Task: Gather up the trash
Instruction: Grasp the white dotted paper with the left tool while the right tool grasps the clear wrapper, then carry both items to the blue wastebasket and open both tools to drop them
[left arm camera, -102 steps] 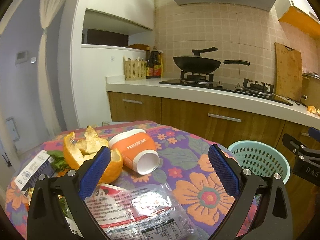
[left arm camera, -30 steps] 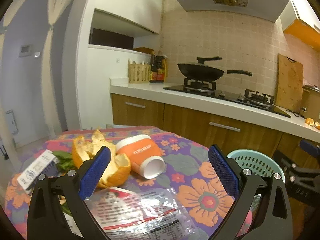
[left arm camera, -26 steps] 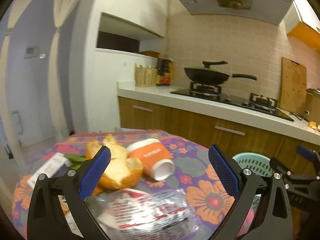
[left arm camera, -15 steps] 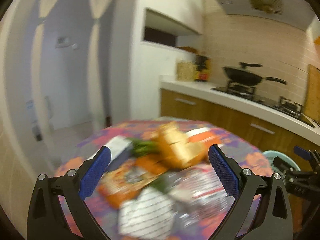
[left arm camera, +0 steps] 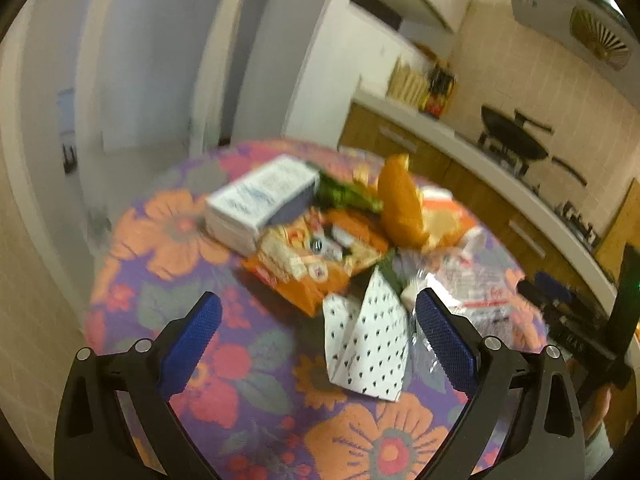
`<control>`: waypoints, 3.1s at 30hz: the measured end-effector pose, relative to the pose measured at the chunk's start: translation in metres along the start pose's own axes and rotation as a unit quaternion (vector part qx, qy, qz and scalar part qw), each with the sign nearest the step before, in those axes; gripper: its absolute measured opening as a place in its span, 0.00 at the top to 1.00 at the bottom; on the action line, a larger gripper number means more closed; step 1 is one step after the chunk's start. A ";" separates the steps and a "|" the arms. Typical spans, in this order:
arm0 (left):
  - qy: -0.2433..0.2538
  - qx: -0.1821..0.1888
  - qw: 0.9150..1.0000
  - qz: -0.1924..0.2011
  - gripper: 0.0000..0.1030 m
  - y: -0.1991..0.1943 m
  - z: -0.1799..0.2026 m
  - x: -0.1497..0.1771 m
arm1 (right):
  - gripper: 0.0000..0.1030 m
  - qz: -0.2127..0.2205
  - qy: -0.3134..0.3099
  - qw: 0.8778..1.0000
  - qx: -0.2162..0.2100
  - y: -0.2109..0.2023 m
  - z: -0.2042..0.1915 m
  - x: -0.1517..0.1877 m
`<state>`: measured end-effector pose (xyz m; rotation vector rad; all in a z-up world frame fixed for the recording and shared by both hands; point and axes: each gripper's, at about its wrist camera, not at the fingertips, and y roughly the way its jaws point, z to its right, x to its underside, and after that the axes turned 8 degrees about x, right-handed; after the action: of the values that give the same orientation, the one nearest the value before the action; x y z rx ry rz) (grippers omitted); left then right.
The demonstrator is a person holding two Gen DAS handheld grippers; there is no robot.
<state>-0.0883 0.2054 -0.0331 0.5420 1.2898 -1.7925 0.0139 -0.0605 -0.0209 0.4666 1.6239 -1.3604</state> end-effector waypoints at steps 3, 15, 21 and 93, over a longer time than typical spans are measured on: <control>-0.001 0.001 1.000 -0.028 0.11 0.018 0.004 0.005 | 0.38 -0.008 -0.002 1.000 -0.012 0.006 0.002 -0.001; -0.025 0.083 0.993 -0.077 0.30 0.042 0.013 0.019 | 0.40 -0.084 -0.006 0.995 -0.052 0.031 0.000 0.007; -0.008 0.108 0.991 -0.078 0.44 0.041 0.028 0.020 | 0.40 -0.105 -0.006 0.992 -0.068 0.038 0.000 0.009; 0.226 0.266 0.929 -0.123 1.00 0.101 0.310 -0.019 | 0.89 -0.002 0.226 0.974 0.007 -0.089 0.257 0.040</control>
<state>0.0440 -0.0840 0.0415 1.1946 1.1898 -2.3379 0.0310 -0.3334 0.0089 0.8288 1.9778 -1.3324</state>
